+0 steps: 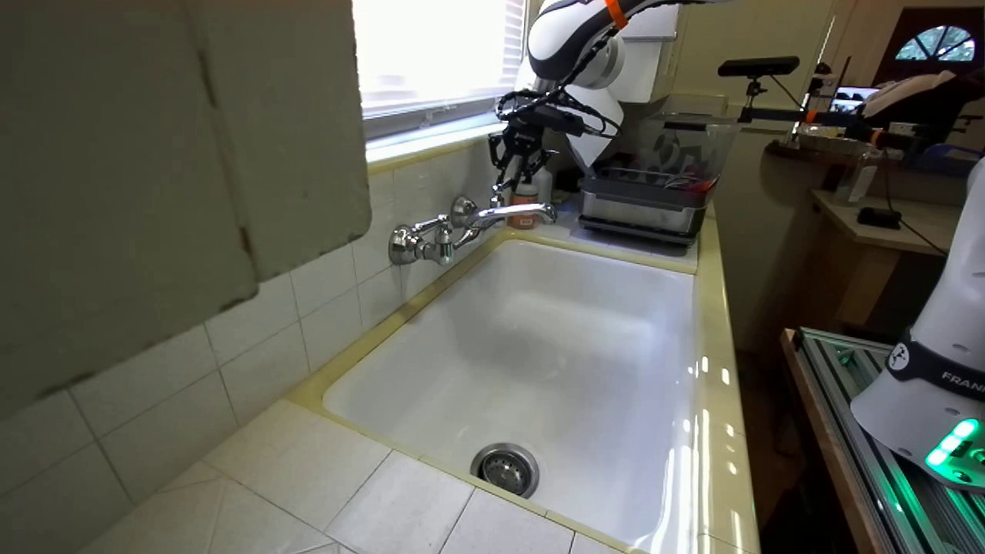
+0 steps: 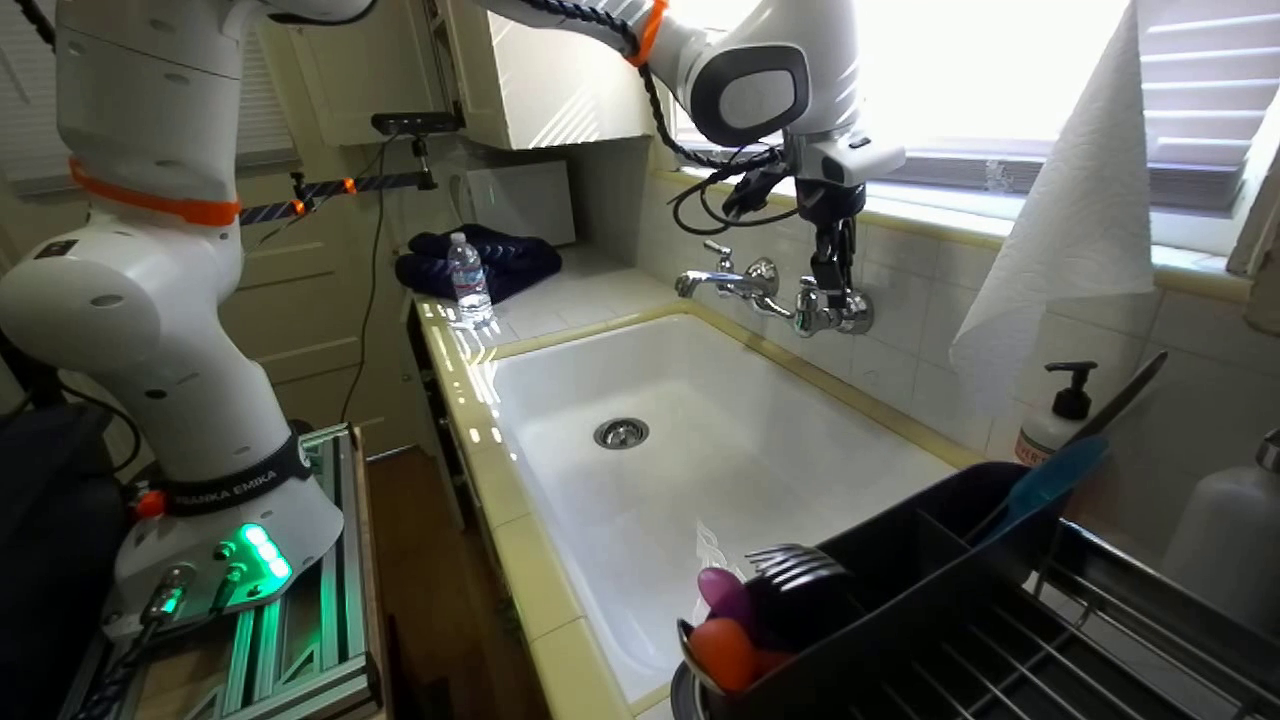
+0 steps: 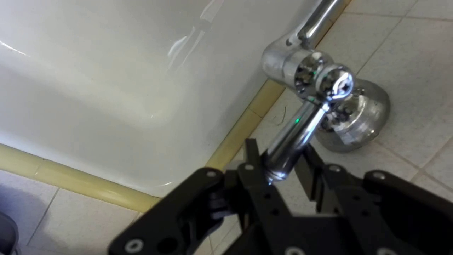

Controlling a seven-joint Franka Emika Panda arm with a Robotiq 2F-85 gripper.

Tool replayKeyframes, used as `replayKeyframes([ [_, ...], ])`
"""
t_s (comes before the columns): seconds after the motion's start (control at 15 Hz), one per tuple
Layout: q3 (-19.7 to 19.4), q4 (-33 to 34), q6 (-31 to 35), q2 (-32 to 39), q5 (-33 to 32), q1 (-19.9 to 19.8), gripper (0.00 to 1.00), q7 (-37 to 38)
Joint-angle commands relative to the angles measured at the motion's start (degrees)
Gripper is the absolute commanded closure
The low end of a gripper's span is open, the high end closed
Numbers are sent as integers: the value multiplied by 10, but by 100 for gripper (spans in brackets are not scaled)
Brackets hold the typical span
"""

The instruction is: Push the faucet handle on the right forwards then push the faucet to the left.

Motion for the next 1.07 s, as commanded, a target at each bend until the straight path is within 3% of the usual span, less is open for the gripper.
replayKeyframes([
  [0.0, 9, -113, -65, -107, 23, -12, 92, -64],
  [0.47, 22, -139, -36, -119, 80, -33, 92, -133],
  [0.73, 5, -136, -47, -120, 52, -22, 91, -104],
  [0.8, 4, -137, -47, -120, 49, -21, 44, -101],
  [0.87, 3, -137, -47, -120, 46, -20, 43, -100],
  [1.0, -2, -144, -67, -136, 31, -18, 30, -99],
])
